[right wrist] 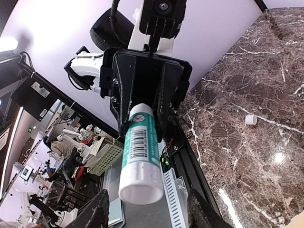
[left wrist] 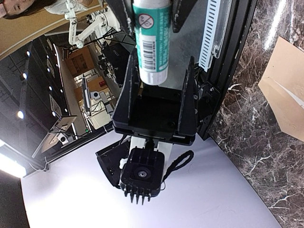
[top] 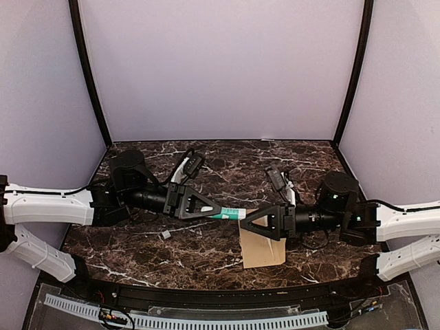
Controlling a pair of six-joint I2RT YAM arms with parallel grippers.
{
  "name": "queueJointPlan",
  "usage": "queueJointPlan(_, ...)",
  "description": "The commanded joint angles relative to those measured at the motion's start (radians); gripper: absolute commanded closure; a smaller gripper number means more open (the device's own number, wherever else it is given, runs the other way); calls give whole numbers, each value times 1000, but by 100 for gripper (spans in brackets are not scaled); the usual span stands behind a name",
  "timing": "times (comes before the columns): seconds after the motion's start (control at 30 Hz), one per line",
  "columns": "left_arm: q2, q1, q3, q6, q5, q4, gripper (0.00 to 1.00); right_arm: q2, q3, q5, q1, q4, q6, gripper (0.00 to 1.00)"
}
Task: Place the letter into the envelope and seal it
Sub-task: Unscrew the solid glue.
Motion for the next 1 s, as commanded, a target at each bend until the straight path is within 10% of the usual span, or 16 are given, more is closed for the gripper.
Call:
queueJointPlan(0.0, -7, -5, -10, -5, 17, 41, 100, 18, 19, 9, 9, 71, 9, 51)
queueJointPlan(0.97, -27, -6, -8, 190, 62, -12, 100, 31, -28, 28, 9, 216, 247, 95)
